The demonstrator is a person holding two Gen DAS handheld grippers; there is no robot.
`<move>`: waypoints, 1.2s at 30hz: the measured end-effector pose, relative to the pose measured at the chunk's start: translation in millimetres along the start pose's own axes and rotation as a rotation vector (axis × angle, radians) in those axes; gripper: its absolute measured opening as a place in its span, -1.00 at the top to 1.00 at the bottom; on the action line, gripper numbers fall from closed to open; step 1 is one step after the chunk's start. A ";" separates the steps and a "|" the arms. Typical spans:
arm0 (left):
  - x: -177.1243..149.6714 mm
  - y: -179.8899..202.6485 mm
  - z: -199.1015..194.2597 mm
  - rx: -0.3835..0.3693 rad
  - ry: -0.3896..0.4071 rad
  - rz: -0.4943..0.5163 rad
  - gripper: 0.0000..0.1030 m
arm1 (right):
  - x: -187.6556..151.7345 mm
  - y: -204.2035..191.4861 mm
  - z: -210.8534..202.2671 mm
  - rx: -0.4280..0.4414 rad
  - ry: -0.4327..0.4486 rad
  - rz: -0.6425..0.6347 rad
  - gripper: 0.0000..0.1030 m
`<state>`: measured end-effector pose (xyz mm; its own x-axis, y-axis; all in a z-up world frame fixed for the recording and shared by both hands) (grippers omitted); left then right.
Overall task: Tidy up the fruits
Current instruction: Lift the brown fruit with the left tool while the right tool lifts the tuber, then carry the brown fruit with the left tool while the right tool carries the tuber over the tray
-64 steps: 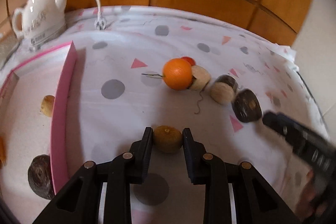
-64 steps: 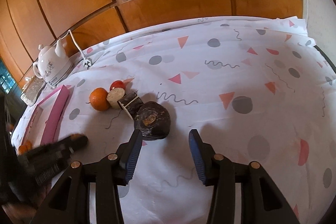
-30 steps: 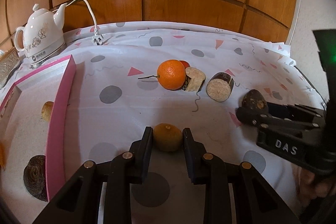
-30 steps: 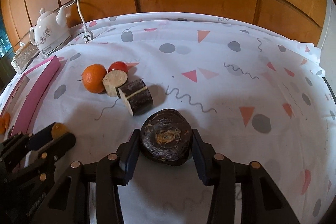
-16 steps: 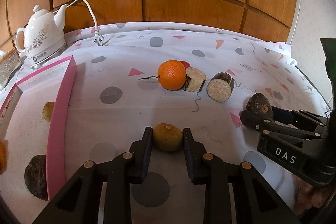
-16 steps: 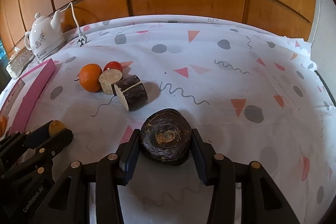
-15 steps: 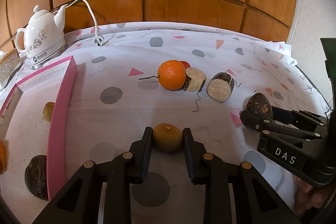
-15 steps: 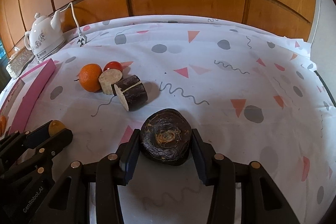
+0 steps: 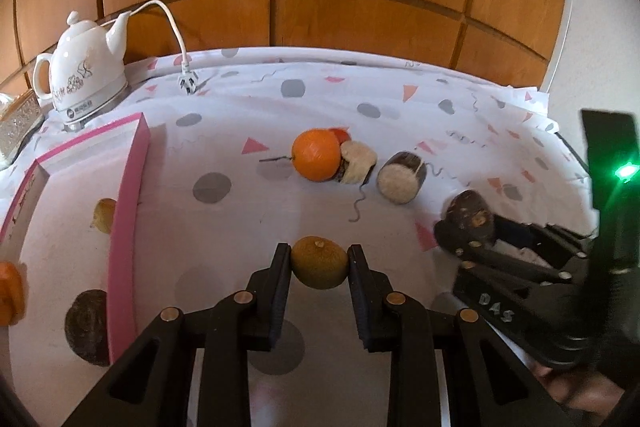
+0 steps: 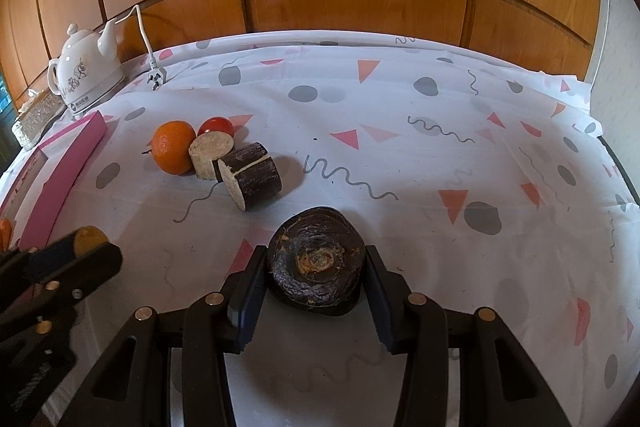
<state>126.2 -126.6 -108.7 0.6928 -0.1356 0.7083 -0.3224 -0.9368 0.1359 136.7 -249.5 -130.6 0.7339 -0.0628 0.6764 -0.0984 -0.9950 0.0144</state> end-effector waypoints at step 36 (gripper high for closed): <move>33.7 -109.4 -56.7 0.122 0.063 -0.181 0.45 | 0.4 -44.4 -25.6 0.122 -0.012 -0.016 0.10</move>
<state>148.2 -10.4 -60.5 0.6895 0.0552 0.7222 -0.1132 -0.9766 0.1828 124.2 -203.4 -112.1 0.7428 -0.0469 0.6678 -0.0045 -0.9979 -0.0650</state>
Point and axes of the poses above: each gripper's, at about its wrist camera, not at the fingertips, and z roughly the way its jaws point, y to its right, x to its top, the point moved 10 cm from there along z, roughly the way its jaws point, and after that the axes turned 4 degrees about -x, right-handed, at the moved point
